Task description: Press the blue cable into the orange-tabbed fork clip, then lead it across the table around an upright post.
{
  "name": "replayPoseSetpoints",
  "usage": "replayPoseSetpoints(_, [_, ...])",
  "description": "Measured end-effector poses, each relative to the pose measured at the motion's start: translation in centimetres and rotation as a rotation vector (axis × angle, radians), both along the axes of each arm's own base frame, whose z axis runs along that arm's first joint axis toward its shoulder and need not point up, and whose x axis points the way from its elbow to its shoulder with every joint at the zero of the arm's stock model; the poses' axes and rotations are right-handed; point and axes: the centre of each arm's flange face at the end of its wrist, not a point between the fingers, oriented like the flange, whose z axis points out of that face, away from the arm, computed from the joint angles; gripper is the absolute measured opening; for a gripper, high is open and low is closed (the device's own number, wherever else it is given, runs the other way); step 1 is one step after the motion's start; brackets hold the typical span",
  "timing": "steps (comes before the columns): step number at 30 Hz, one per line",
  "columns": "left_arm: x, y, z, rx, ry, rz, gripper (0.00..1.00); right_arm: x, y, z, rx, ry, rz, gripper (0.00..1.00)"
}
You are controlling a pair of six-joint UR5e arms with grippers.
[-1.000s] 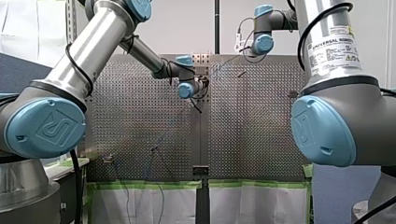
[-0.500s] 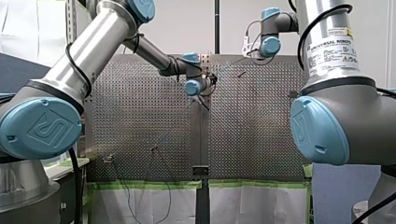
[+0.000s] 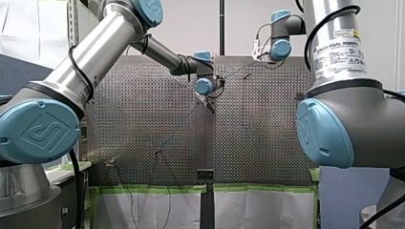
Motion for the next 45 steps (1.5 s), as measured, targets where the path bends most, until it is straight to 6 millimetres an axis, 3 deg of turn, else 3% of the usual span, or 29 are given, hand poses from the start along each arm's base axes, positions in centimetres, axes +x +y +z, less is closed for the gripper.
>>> replayPoseSetpoints(7, [-0.4,0.5,-1.0,0.089,0.042,0.067,0.0,-1.3,-0.5,-2.1,0.039,-0.001,-0.028,0.0])
replayPoseSetpoints(17, [-0.4,0.7,-4.8,0.252,0.118,0.097,0.0,-2.1,-1.7,-6.3,0.104,0.012,-0.052,0.0])
replayPoseSetpoints(19, [-0.4,1.0,-5.1,0.282,0.129,0.105,0.15,-2.2,-2.0,-7.5,0.122,0.016,-0.054,0.0])
replayPoseSetpoints(20, [-0.4,1.1,-5.1,0.294,0.134,0.11,0.15,-2.1,-2.1,-8.0,0.13,0.018,-0.055,0.0])
replayPoseSetpoints(22, [-0.4,1.4,-5.4,0.321,0.146,0.119,0.3,-2.0,-2.4,-9.3,0.145,0.022,-0.055,0.0])
replayPoseSetpoints(23, [-0.5,1.5,-5.4,0.328,0.149,0.122,0.3,-2.0,-2.5,-9.9,0.15,0.022,-0.055,0.0])
replayPoseSetpoints(25, [-0.4,1.7,-5.5,0.339,0.155,0.127,0.55,-2.0,-2.6,-11.2,0.161,0.019,-0.056,0.0])
replayPoseSetpoints(26, [-0.4,1.8,-5.5,0.341,0.157,0.13,0.55,-2.0,-2.7,-11.8,0.164,0.016,-0.056,0.0])
replayPoseSetpoints(28, [-0.3,1.9,-5.5,0.343,0.161,0.138,0.68,-2.0,-2.8,-12.8,0.168,0.009,-0.056,0.0])
replayPoseSetpoints(30, [-0.2,2.1,-5.6,0.344,0.162,0.144,0.68,-2.0,-2.9,-13.5,0.17,0.005,-0.056,0.0])
replayPoseSetpoints(31, [-0.2,2.1,-5.6,0.344,0.163,0.147,0.87,-2.0,-3.0,-13.8,0.172,0.004,-0.056,0.0])
replayPoseSetpoints(33, [-0.1,2.2,-5.6,0.343,0.164,0.149,0.91,-2.0,-3.1,-14.3,0.175,0.003,-0.058,0.0])
replayPoseSetpoints(45, [0.8,1.1,-6.6,0.348,0.181,0.122,0.91,-2.7,-3.6,-18.8,0.206,-0.006,-0.069,0.0])
